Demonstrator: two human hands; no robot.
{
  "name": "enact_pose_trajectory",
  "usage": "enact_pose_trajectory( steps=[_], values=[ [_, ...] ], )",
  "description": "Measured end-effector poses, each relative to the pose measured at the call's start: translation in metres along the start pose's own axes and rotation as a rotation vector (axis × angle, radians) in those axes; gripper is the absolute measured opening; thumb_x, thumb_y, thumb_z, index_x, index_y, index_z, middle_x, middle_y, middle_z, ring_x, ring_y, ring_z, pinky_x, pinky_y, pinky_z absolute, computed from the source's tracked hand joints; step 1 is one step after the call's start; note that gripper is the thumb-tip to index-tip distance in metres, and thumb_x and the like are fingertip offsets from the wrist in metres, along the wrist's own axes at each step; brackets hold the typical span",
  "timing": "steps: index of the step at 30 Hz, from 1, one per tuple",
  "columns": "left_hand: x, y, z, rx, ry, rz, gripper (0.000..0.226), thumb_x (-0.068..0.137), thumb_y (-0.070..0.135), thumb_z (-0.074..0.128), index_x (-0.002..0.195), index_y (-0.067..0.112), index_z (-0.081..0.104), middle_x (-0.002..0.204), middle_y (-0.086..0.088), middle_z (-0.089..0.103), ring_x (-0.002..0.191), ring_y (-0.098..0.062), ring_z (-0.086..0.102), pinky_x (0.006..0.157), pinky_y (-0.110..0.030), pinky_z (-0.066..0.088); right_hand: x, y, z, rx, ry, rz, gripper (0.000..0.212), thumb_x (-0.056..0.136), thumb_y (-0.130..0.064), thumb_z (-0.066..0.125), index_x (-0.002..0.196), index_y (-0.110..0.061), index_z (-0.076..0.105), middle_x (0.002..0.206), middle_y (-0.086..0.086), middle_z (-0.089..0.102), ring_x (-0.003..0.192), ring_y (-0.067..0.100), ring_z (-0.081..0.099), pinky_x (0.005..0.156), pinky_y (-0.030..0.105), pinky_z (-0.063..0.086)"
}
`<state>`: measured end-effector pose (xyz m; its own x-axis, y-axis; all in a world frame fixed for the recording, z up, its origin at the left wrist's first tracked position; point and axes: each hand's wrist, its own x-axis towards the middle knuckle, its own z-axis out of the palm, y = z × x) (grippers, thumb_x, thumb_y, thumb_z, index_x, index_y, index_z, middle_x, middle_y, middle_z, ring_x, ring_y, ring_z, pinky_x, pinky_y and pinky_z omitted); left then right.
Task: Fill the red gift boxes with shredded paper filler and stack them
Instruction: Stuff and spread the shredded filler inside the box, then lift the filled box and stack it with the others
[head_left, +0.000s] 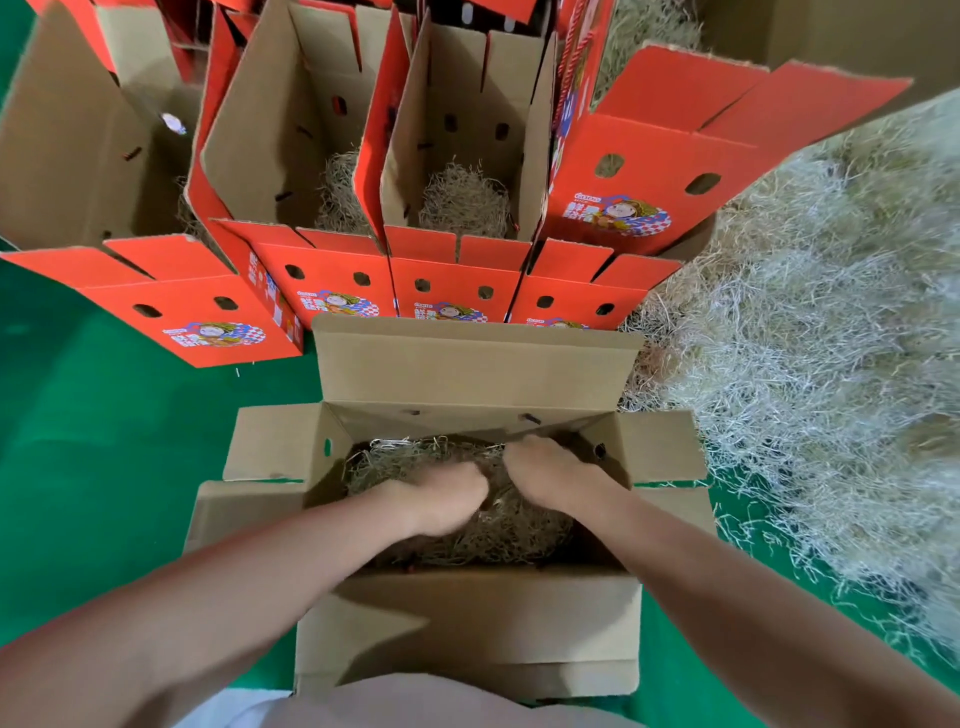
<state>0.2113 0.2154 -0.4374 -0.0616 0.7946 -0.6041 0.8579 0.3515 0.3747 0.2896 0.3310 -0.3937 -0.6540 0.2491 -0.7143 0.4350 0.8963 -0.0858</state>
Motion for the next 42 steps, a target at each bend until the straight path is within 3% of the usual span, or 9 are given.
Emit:
enact_pose_trajectory(
  steps=[5, 11, 18, 24, 27, 30, 35, 39, 42],
  values=[
    [0.003, -0.009, -0.010, 0.111, -0.275, -0.076, 0.037, 0.092, -0.003, 0.039, 0.126, 0.003, 0.049, 0.097, -0.007, 0.053, 0.069, -0.012, 0.047, 0.063, -0.025, 0.045, -0.016, 0.001, 0.018, -0.332, -0.561, -0.131, 0.030, 0.095, -0.016, 0.046, 0.118, -0.001, 0.057, 0.122, 0.015, 0.057, 0.103, 0.031, 0.056, 0.076, 0.035, 0.043],
    [-0.012, 0.002, -0.032, 0.134, 0.107, 0.004, 0.022, 0.084, -0.006, 0.046, 0.096, 0.002, 0.062, 0.089, -0.010, 0.056, 0.073, -0.021, 0.054, 0.063, -0.028, 0.038, -0.004, -0.013, -0.001, -0.018, 0.023, -0.170, 0.030, 0.086, 0.002, 0.049, 0.114, -0.004, 0.059, 0.118, 0.018, 0.056, 0.101, 0.032, 0.057, 0.073, 0.032, 0.043],
    [-0.031, -0.038, -0.023, 0.721, -0.546, -0.248, 0.050, 0.093, 0.013, 0.046, 0.142, 0.009, 0.034, 0.153, -0.015, 0.018, 0.139, -0.035, 0.019, 0.112, -0.053, 0.016, 0.006, -0.006, 0.020, -0.387, -0.302, -0.156, 0.035, 0.095, -0.016, 0.042, 0.126, -0.004, 0.052, 0.136, 0.015, 0.046, 0.120, 0.030, 0.046, 0.098, 0.043, 0.043],
    [-0.034, -0.031, -0.028, 0.478, -0.058, 0.051, 0.029, 0.086, -0.002, 0.049, 0.109, 0.009, 0.064, 0.121, -0.012, 0.055, 0.112, -0.028, 0.051, 0.098, -0.044, 0.041, -0.006, -0.011, 0.014, -0.261, -0.073, -0.120, 0.027, 0.092, -0.008, 0.049, 0.116, -0.008, 0.061, 0.119, 0.014, 0.060, 0.109, 0.032, 0.057, 0.083, 0.038, 0.049],
    [-0.045, -0.031, -0.016, 0.396, -0.336, 0.005, 0.029, 0.086, -0.009, 0.042, 0.108, -0.006, 0.061, 0.087, -0.014, 0.056, 0.070, -0.023, 0.054, 0.066, -0.035, 0.047, -0.006, -0.010, 0.024, -0.133, -0.179, -0.131, 0.031, 0.094, -0.011, 0.044, 0.121, -0.006, 0.058, 0.123, 0.018, 0.058, 0.110, 0.032, 0.056, 0.088, 0.037, 0.046],
    [-0.047, -0.031, -0.012, 0.402, -0.646, -0.101, 0.038, 0.090, -0.008, 0.034, 0.126, -0.007, 0.048, 0.121, -0.022, 0.054, 0.102, -0.034, 0.056, 0.078, -0.036, 0.044, -0.006, 0.000, 0.033, -0.183, -0.450, -0.096, 0.039, 0.095, -0.013, 0.043, 0.134, -0.011, 0.049, 0.137, 0.012, 0.049, 0.120, 0.030, 0.048, 0.101, 0.038, 0.040],
    [-0.046, -0.022, -0.021, 0.301, -0.364, -0.096, 0.026, 0.090, -0.002, 0.044, 0.066, 0.003, 0.048, 0.060, -0.007, 0.041, 0.052, -0.022, 0.038, 0.052, -0.033, 0.035, -0.026, -0.003, 0.014, -0.019, 0.105, -0.024, 0.027, 0.090, -0.011, 0.047, 0.112, -0.011, 0.064, 0.115, 0.010, 0.063, 0.104, 0.028, 0.061, 0.086, 0.037, 0.051],
    [-0.069, -0.018, -0.034, 0.066, 0.084, -0.112, 0.036, 0.093, 0.032, 0.050, 0.064, 0.010, 0.053, 0.058, -0.003, 0.048, 0.061, -0.024, 0.051, 0.055, -0.031, 0.039, -0.066, 0.013, 0.005, 0.343, 0.938, 0.097, 0.024, 0.085, -0.026, 0.063, 0.067, -0.015, 0.051, 0.071, 0.000, 0.057, 0.063, 0.019, 0.057, 0.054, 0.026, 0.047],
    [-0.090, -0.015, -0.036, -0.129, 0.235, -0.033, 0.040, 0.092, 0.038, 0.051, 0.066, 0.008, 0.056, 0.063, -0.001, 0.051, 0.061, -0.014, 0.050, 0.062, -0.032, 0.038, -0.082, 0.043, 0.009, 0.538, 1.280, 0.240, 0.027, 0.074, -0.023, 0.076, 0.077, -0.012, 0.052, 0.081, 0.003, 0.052, 0.077, 0.020, 0.048, 0.070, 0.030, 0.040]
  ],
)
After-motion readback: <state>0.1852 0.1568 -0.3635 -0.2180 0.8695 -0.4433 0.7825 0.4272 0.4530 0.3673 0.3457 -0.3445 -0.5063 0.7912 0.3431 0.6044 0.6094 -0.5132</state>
